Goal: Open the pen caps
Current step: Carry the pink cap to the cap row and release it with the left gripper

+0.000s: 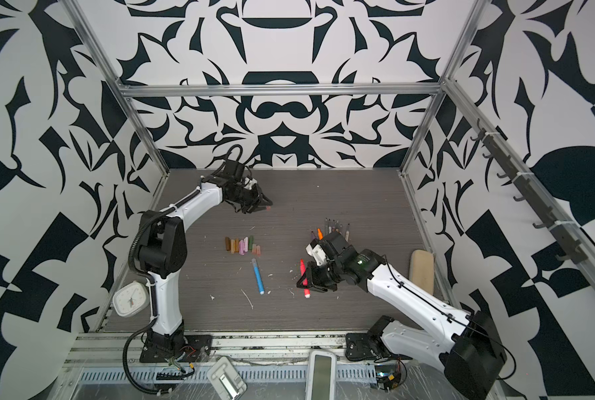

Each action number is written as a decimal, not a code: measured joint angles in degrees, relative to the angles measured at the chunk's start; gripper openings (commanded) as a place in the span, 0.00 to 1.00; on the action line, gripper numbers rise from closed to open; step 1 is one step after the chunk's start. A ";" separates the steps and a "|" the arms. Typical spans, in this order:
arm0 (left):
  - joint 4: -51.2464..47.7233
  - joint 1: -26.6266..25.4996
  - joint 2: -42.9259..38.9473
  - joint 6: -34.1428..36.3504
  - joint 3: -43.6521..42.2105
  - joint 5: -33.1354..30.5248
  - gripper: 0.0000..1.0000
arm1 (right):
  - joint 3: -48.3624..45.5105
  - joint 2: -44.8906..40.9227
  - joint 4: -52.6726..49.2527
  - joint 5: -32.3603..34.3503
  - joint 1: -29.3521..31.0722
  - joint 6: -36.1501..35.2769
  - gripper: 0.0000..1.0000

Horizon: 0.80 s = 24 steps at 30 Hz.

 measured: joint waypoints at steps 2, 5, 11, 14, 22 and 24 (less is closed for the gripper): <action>-0.02 -0.90 -0.42 0.35 -2.75 0.00 0.00 | 0.26 0.11 -0.63 0.39 -0.02 -0.13 0.00; -0.04 -0.63 -2.19 0.63 -6.80 -0.31 0.00 | 0.79 1.60 -0.85 0.48 -0.26 -0.42 0.00; -2.40 -2.14 -6.43 3.21 -10.10 -3.13 0.00 | 3.58 7.10 -1.51 0.50 -0.66 -1.97 0.00; -8.85 -5.95 -5.88 5.99 -6.82 -7.74 0.00 | 4.85 8.70 -1.51 0.57 -0.76 -2.73 0.00; -26.40 -16.09 2.32 9.92 8.39 -22.93 0.00 | 5.33 8.87 -1.97 1.60 -1.18 -2.93 0.00; -29.09 -17.38 4.00 9.81 9.05 -25.59 0.00 | 5.25 7.93 -2.01 2.03 -1.42 -2.91 0.00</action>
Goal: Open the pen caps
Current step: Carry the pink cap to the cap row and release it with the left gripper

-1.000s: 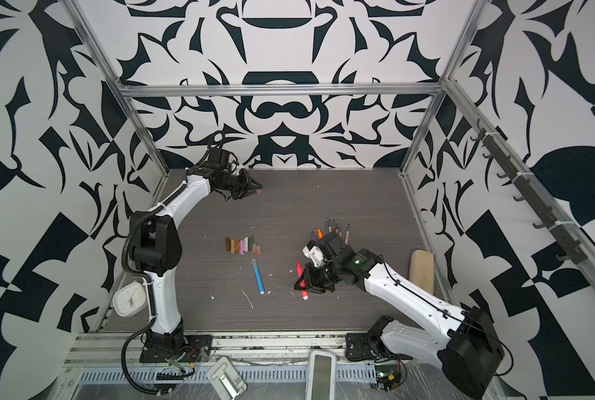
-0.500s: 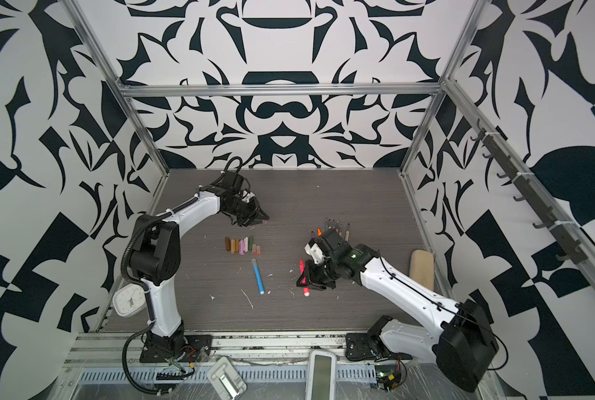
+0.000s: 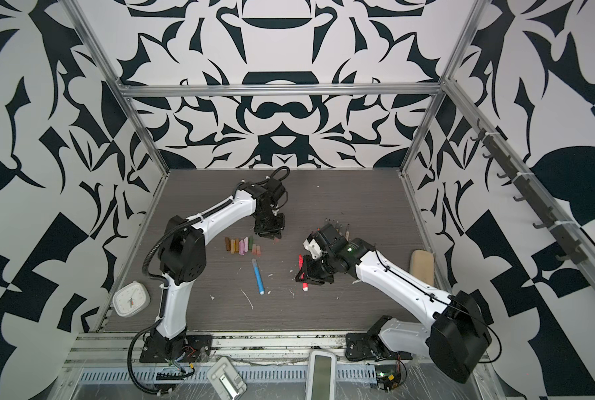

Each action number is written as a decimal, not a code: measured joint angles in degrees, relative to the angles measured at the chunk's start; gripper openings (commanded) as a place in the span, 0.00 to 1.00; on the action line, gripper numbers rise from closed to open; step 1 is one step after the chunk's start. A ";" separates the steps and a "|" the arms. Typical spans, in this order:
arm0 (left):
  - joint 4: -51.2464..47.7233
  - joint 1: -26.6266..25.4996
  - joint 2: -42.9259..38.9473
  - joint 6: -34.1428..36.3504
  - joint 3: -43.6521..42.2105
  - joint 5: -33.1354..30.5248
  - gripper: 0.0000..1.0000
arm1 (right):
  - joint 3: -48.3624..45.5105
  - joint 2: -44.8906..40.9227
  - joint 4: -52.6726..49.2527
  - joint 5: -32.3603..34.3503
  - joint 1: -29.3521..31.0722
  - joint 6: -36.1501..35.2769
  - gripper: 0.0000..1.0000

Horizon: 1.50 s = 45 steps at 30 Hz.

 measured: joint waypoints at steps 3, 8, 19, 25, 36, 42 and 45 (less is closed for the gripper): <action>-2.75 -1.33 2.01 -0.70 -0.26 -3.56 0.00 | -0.87 -2.25 -0.02 0.57 -0.37 0.07 0.00; -5.27 -2.75 3.61 -3.28 -1.62 -8.61 0.00 | -2.47 -4.76 -0.44 1.22 -1.11 0.26 0.00; -7.34 -3.80 8.11 -7.80 -1.40 -17.09 0.06 | -2.60 -4.96 -2.34 1.40 -1.60 0.00 0.00; -7.96 -3.80 8.79 -8.90 -0.33 -18.88 0.10 | -2.58 -4.96 -3.67 1.40 -1.86 -0.09 0.00; -10.05 -3.85 12.11 -8.94 5.53 -20.65 0.31 | -2.58 -4.96 -4.39 1.40 -1.92 -0.09 0.00; -10.58 -3.85 12.09 -8.74 5.55 -20.94 0.36 | -2.58 -4.96 -4.55 1.40 -1.95 -0.04 0.00; -10.73 -3.85 12.09 -8.59 5.55 -20.98 0.36 | -2.58 -4.96 -4.55 1.38 -1.95 -0.02 0.00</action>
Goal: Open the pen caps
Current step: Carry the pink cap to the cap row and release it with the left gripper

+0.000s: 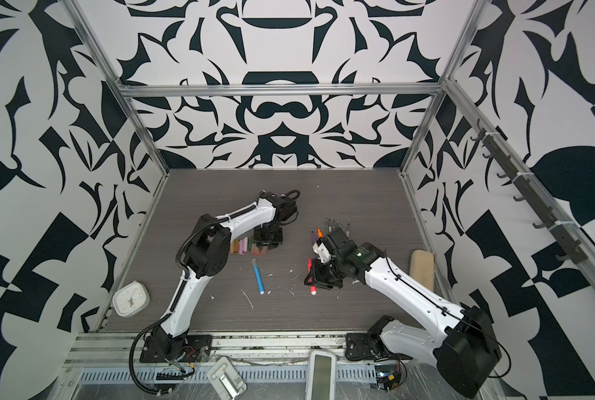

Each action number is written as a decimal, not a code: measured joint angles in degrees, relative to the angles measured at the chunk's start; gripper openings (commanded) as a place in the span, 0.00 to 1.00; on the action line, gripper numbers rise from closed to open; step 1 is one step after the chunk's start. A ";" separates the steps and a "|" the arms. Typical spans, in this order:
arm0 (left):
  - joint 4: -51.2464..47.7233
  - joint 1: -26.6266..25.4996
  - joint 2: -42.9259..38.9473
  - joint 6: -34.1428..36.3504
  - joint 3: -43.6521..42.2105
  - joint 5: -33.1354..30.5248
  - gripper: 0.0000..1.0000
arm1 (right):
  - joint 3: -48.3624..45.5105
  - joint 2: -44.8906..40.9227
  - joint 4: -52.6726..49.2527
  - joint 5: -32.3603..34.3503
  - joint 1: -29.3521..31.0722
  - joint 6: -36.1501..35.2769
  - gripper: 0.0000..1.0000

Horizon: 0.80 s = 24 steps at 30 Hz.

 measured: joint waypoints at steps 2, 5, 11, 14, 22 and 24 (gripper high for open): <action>0.00 0.00 -0.02 0.00 0.00 0.00 0.36 | 0.00 0.00 0.00 0.00 0.00 0.00 0.00; -0.07 0.00 -0.02 0.00 0.35 0.13 0.36 | 0.00 0.00 0.00 0.00 0.00 0.00 0.00; 0.04 0.00 -0.11 0.00 2.62 1.05 0.31 | 0.00 0.00 0.00 0.00 0.00 0.00 0.00; 0.39 0.00 -0.46 0.17 2.99 2.14 0.20 | 0.00 0.00 0.00 0.00 0.00 0.00 0.00; 3.19 0.00 -1.49 0.33 0.72 6.64 0.09 | 0.02 0.04 0.00 0.00 0.00 0.02 0.00; 3.74 0.00 -1.49 0.46 -0.20 7.21 0.09 | 0.02 0.04 0.00 0.00 0.00 0.02 0.00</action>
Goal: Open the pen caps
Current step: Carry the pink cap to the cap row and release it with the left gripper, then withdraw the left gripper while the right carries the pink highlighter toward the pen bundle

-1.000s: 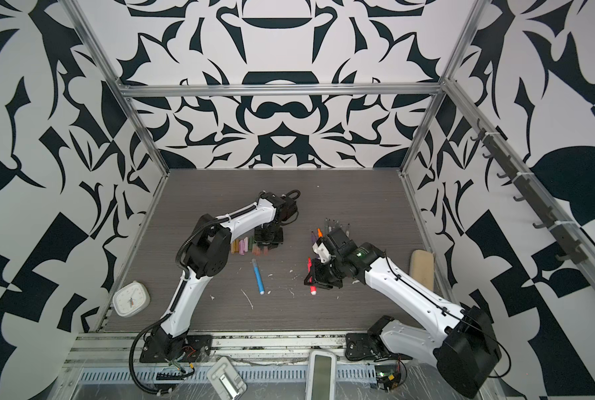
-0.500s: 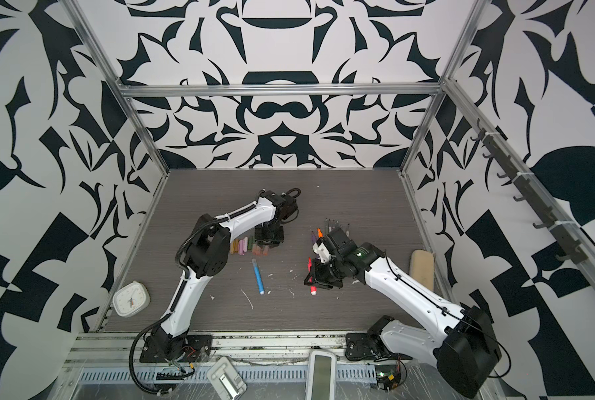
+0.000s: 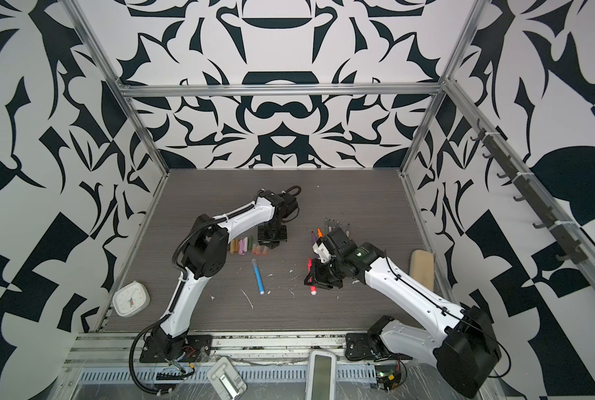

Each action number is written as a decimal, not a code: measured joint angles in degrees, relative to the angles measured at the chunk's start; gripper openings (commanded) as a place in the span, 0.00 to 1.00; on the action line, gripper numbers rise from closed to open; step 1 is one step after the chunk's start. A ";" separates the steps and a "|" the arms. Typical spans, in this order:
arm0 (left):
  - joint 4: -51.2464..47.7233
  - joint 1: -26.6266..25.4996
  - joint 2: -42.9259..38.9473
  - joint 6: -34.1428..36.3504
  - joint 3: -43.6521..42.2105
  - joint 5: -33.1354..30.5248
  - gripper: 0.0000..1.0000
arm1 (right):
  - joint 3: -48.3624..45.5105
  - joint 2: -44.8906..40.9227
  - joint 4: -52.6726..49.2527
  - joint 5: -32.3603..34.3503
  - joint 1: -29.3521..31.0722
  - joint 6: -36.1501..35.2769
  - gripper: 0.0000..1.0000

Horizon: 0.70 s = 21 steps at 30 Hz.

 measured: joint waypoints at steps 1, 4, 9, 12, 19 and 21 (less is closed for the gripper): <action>0.11 0.00 0.00 0.02 -0.39 0.20 0.09 | 0.00 0.00 0.00 0.00 0.00 0.00 0.00; 0.48 0.09 0.00 0.20 -1.22 0.76 0.10 | 0.00 0.00 0.00 0.00 0.00 0.00 0.00; 1.14 0.26 0.00 0.68 -1.92 0.81 0.13 | 0.00 0.00 0.00 0.00 0.00 0.02 0.00; 1.09 0.46 0.00 0.98 -1.99 0.72 0.16 | 0.00 0.00 0.00 0.00 0.00 0.02 0.00; 0.85 0.76 -0.07 1.57 -2.10 0.39 0.22 | 0.00 0.00 0.00 0.00 0.00 0.02 0.00; 0.85 0.79 -0.17 1.70 -2.21 0.24 0.24 | 0.00 0.00 0.00 0.00 0.00 0.02 0.00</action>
